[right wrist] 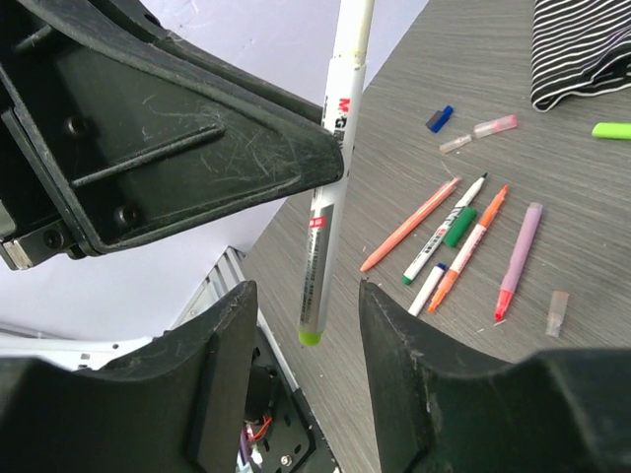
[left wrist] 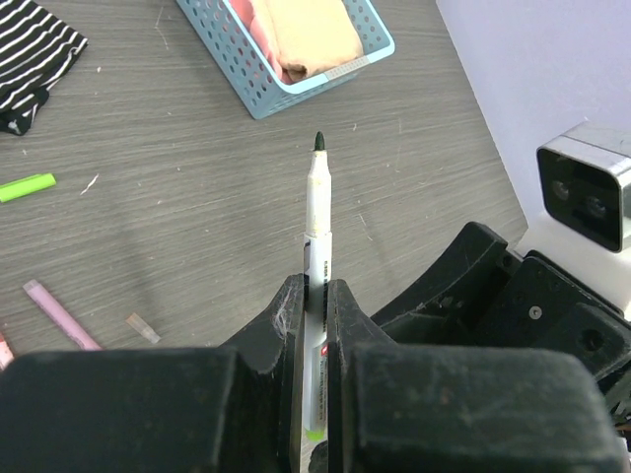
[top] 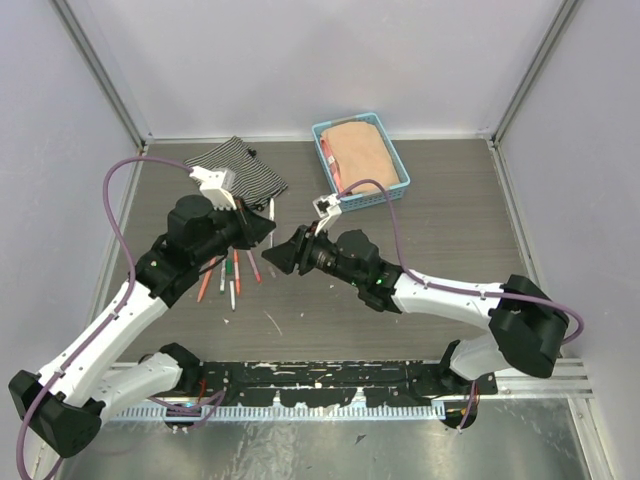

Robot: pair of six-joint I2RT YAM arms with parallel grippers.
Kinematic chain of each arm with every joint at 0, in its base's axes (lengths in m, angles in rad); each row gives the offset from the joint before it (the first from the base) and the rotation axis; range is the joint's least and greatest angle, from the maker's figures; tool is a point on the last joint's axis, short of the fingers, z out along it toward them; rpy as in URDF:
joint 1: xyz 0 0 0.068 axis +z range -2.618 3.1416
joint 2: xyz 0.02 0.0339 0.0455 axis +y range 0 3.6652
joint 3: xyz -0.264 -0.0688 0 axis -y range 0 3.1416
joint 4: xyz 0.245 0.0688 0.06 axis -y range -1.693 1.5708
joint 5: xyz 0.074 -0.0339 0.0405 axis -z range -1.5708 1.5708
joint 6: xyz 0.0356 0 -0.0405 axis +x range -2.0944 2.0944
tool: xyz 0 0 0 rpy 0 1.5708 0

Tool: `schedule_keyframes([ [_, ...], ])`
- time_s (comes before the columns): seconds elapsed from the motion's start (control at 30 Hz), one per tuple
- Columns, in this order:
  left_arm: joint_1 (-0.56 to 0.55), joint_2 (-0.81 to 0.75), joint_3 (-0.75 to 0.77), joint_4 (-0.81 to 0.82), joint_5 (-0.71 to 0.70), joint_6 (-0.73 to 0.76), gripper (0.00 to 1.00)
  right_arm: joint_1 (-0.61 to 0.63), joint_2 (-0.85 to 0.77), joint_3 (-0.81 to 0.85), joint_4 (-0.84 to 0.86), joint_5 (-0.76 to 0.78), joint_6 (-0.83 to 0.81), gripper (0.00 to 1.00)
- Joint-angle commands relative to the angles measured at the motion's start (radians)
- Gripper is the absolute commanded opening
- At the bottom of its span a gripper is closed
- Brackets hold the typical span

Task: Insert the pens into the pen caps
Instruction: Pick up the pen from the center of the board.

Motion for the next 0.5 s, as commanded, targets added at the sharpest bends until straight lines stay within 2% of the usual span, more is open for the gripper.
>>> schedule_keyframes([
  [0.0, -0.001, -0.017, -0.005, 0.020, -0.022, -0.003, 0.04, 0.010, 0.006, 0.047, 0.081, -0.033, 0.022, 0.50],
  [0.1, -0.001, -0.023, -0.005, 0.018, -0.032, -0.002, 0.04, 0.013, 0.017, 0.042, 0.085, -0.039, 0.032, 0.46],
  [0.33, -0.001, -0.031, -0.006, 0.013, -0.043, -0.001, 0.07, 0.016, 0.039, 0.040, 0.116, -0.058, 0.047, 0.23],
  [0.4, -0.001, -0.036, -0.009, 0.012, -0.047, -0.001, 0.17, 0.015, 0.041, 0.041, 0.122, -0.058, 0.045, 0.19],
  [0.47, -0.002, -0.042, -0.010, 0.007, -0.052, 0.000, 0.34, 0.016, 0.040, 0.042, 0.130, -0.059, 0.044, 0.16],
])
